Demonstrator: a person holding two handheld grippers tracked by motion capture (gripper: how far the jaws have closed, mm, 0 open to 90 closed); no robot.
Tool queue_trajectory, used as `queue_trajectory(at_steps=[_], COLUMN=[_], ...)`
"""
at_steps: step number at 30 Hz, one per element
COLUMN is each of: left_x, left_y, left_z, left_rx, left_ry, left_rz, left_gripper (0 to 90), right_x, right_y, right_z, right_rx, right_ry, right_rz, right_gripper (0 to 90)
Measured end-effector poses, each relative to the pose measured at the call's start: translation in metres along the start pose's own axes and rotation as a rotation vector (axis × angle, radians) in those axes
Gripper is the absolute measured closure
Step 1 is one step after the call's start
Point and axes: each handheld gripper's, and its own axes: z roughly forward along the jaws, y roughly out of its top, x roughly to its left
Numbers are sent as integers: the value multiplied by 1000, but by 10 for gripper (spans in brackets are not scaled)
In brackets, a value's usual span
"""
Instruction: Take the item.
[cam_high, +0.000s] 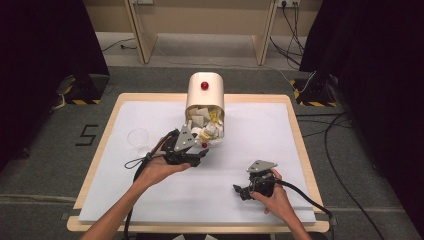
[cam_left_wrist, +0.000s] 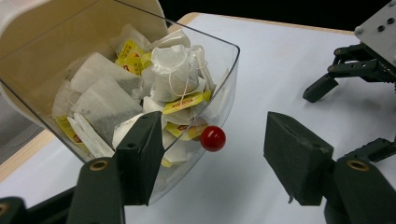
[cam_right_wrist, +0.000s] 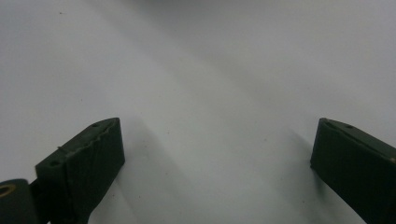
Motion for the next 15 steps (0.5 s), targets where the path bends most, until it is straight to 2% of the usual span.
queue_trajectory(at_steps=[6, 10, 15], left_x=[2, 6, 10], left_y=[2, 6, 13], left_z=[0, 0, 0], left_rx=[-8, -44, -64], left_ry=[-18, 0, 8], left_rz=[-23, -51, -66], left_gripper=[361, 352, 354], right_x=[0, 0, 0], right_y=[0, 0, 0], right_z=[0, 0, 0], right_rx=[0, 0, 0], right_ry=[0, 0, 0], right_rz=[0, 0, 0], right_gripper=[33, 33, 33])
